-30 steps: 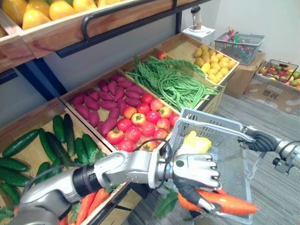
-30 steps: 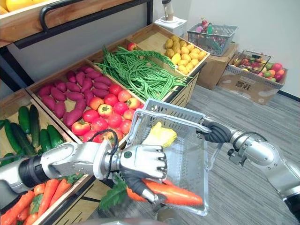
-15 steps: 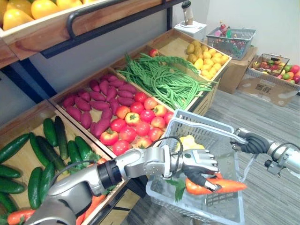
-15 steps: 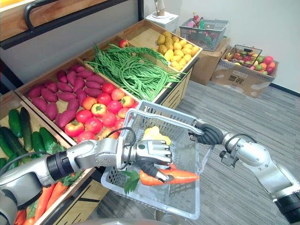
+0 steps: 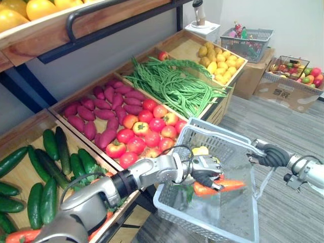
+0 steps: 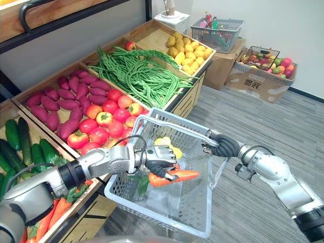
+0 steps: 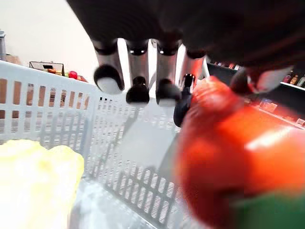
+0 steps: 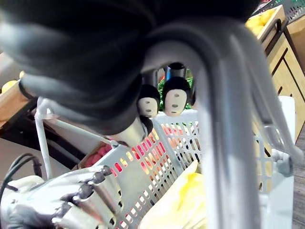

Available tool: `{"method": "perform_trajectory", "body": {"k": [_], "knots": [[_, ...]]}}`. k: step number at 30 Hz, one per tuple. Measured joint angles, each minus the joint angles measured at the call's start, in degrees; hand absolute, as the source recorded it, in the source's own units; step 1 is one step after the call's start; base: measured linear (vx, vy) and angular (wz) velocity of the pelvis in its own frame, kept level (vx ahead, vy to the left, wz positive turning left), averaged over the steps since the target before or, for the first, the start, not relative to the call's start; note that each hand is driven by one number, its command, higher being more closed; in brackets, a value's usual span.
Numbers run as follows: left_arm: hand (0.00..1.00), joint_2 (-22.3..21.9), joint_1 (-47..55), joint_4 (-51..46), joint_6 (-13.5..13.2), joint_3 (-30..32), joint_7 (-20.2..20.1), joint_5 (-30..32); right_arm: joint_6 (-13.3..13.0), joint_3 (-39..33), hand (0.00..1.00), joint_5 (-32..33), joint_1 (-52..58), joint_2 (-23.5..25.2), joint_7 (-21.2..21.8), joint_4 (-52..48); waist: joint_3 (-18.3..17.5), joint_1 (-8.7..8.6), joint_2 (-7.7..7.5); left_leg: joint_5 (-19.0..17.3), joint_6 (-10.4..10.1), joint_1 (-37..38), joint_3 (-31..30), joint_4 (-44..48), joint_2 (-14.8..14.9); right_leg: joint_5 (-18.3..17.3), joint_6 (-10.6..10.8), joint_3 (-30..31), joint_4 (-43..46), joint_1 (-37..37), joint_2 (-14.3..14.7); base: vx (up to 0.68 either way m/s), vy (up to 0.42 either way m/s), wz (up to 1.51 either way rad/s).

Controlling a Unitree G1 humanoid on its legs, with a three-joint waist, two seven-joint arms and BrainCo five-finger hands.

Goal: Pick vegetable in the basket

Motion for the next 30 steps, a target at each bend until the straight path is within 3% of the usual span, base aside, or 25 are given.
{"method": "perform_trajectory", "body": {"k": [6,16,22,27,30], "knots": [[0.00,-2.19,0.17,6.94,0.40,2.04,1.45,2.13,0.50,1.59,1.00,0.11,0.05,0.53,0.67,0.12,0.32,-0.06,-0.10,0.06,0.14,-0.14,-0.48,0.00,-0.03,-0.02,0.01,-0.28,-0.40,-0.19,-0.54,0.00,0.000,0.01],[0.00,-2.36,0.31,6.53,0.48,4.43,1.62,1.93,1.33,0.94,1.00,1.86,0.20,0.56,1.56,0.23,0.75,-0.37,-0.76,0.05,0.15,-0.62,-1.32,0.00,-0.11,-0.01,0.01,-0.88,-0.44,0.10,-0.67,-0.03,-0.003,0.03],[0.00,-1.80,6.19,-11.92,1.13,12.08,3.25,0.40,1.21,-10.11,1.00,3.69,4.29,0.82,2.34,0.03,0.75,-0.33,-0.76,0.04,0.20,-1.02,-3.11,-0.01,0.13,-0.02,0.02,-2.21,-0.45,1.01,-1.12,-0.09,-0.001,0.14],[0.00,-1.54,17.87,-34.00,-0.33,20.48,3.21,-6.80,-0.74,-19.81,1.00,3.74,6.91,1.45,2.40,0.60,0.77,-0.28,-0.80,-0.29,-0.01,-1.33,-4.21,-0.01,-0.15,-0.10,0.13,-2.73,-0.36,1.11,-1.66,-0.09,0.015,0.07],[0.00,-1.08,21.52,-38.60,-0.97,24.22,3.16,-10.63,-0.84,-22.13,1.00,4.08,6.86,2.04,2.28,3.35,0.75,-0.22,-0.81,-0.29,0.03,-1.47,-4.90,-0.02,-0.41,-0.16,0.20,-2.98,-0.27,1.16,-2.05,-0.09,0.013,0.07]]}}
